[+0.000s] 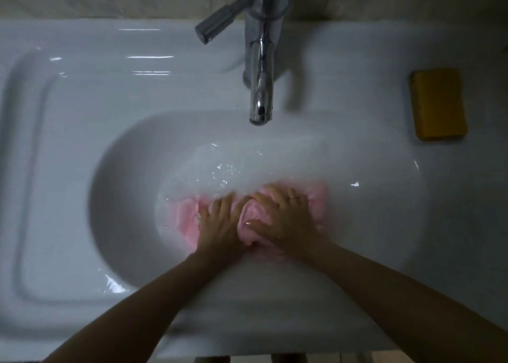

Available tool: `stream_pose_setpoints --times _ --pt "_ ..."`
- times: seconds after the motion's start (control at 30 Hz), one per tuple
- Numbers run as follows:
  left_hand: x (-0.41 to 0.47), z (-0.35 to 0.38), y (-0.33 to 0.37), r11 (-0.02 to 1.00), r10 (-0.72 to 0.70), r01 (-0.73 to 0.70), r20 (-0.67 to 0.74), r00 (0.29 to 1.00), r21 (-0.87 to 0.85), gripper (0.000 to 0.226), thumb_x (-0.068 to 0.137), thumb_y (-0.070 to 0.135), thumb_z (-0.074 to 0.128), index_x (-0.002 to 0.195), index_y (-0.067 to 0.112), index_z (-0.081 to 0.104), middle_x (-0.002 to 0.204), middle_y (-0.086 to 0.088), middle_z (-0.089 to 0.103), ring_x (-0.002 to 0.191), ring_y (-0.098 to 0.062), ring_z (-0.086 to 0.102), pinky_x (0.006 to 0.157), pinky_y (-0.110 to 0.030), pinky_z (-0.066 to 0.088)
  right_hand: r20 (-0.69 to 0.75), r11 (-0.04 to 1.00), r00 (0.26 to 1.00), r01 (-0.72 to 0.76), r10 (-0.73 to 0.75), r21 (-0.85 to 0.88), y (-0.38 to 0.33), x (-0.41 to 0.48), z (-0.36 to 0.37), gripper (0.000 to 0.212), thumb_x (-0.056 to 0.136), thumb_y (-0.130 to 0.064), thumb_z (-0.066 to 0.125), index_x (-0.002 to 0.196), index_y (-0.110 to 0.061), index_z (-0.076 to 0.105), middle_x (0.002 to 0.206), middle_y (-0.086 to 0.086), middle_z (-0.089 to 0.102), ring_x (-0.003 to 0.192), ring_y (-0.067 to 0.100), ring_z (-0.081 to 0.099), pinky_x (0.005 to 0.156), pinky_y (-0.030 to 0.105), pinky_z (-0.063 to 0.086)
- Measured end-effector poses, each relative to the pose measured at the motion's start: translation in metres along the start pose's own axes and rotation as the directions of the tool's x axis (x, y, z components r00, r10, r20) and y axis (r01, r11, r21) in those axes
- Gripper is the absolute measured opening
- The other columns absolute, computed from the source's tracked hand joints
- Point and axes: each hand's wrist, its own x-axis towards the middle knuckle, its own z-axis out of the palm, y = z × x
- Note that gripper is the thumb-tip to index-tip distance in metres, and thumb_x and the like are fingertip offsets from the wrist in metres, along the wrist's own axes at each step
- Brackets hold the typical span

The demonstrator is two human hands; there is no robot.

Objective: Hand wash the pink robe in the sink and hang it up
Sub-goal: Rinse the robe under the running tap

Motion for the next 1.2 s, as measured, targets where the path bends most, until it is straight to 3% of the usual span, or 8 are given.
stream_pose_setpoints --times 0.13,0.27,0.5,0.67,0.77,0.9,1.03,1.2 --pt "0.019 0.001 -0.004 0.999 -0.052 0.052 -0.037 0.998 -0.012 0.064 0.060 0.052 0.064 0.111 0.016 0.049 0.096 -0.010 0.060 0.086 -0.030 0.061 0.068 -0.042 0.052 -0.029 0.998 0.999 -0.017 0.019 0.063 -0.002 0.018 0.009 0.053 0.080 -0.064 0.047 0.106 -0.022 0.067 0.105 0.007 0.065 0.087 0.031 0.063 0.069 0.039 0.051" --pt "0.034 0.009 -0.012 0.995 -0.031 0.024 -0.071 0.997 -0.096 0.054 0.064 0.040 0.076 0.102 0.005 0.063 0.073 -0.012 0.068 0.054 -0.026 0.066 0.041 -0.029 0.051 0.062 0.961 0.997 -0.055 0.040 0.269 -0.005 0.034 0.005 0.064 0.087 -0.062 0.045 0.128 -0.013 0.056 0.131 0.011 0.055 0.121 0.026 0.051 0.103 0.033 0.034" --pt "0.057 -0.008 0.000 0.951 -0.226 0.237 0.080 0.971 -0.200 0.040 0.098 0.032 0.038 0.124 0.005 0.051 0.101 -0.016 0.066 0.089 -0.033 0.066 0.076 -0.035 0.052 -0.024 0.970 0.994 -0.099 0.107 0.222 -0.003 0.059 0.019 0.077 0.097 -0.059 0.014 0.061 -0.018 0.068 0.050 0.002 0.061 0.044 0.020 0.059 0.046 0.023 0.045" --pt "0.060 -0.005 0.003 0.903 -0.172 0.223 0.167 0.971 -0.367 0.056 0.093 0.053 0.038 0.137 0.018 0.041 0.131 -0.012 0.052 0.123 -0.032 0.048 0.106 -0.043 0.035 0.174 0.925 0.975 -0.190 0.138 0.329 -0.011 0.067 0.000 0.108 0.074 -0.075 -0.012 0.129 -0.012 0.056 0.130 0.014 0.057 0.121 0.025 0.050 0.096 0.019 0.031" --pt "0.064 -0.028 -0.010 0.896 -0.041 0.101 0.147 0.988 -0.432 0.021 0.094 0.045 0.045 0.108 0.031 0.053 0.100 -0.003 0.062 0.088 -0.018 0.059 0.078 -0.027 0.047 0.119 0.941 0.982 -0.175 0.146 0.289 -0.008 0.064 -0.029 0.053 0.098 -0.054 0.028 0.099 -0.020 0.068 0.098 0.009 0.069 0.090 0.026 0.062 0.082 0.033 0.044" --pt "0.037 -0.084 -0.027 0.752 0.092 0.067 0.204 0.975 -0.655 0.032 0.084 0.053 0.059 0.106 0.031 0.055 0.088 0.010 0.061 0.079 0.002 0.055 0.072 -0.014 0.043 0.255 0.783 0.940 -0.332 0.227 0.527 0.015 0.042 -0.075 0.057 0.090 -0.065 0.038 0.061 -0.019 0.055 0.065 -0.002 0.057 0.070 0.021 0.056 0.073 0.032 0.043" --pt "0.005 -0.072 -0.015 0.947 -0.015 0.006 -0.026 1.000 -0.322 0.083 0.063 0.087 0.030 0.127 0.036 0.044 0.111 -0.001 0.061 0.100 -0.020 0.059 0.085 -0.033 0.045 -0.120 0.981 0.988 -0.080 0.102 0.174 0.014 0.003 -0.071 0.064 0.087 -0.073 0.023 0.089 -0.023 0.063 0.085 0.006 0.066 0.085 0.028 0.063 0.073 0.031 0.044" --pt "0.002 -0.003 0.004 0.981 -0.046 0.041 -0.020 0.999 -0.189 0.091 0.062 0.074 0.046 0.137 0.023 0.035 0.140 -0.018 0.042 0.119 -0.038 0.047 0.090 -0.056 0.042 0.032 0.995 0.999 -0.015 0.018 -0.095 0.017 -0.005 -0.006 0.071 0.077 -0.080 0.033 0.133 -0.038 0.046 0.139 0.013 0.050 0.119 0.039 0.053 0.094 0.057 0.042"
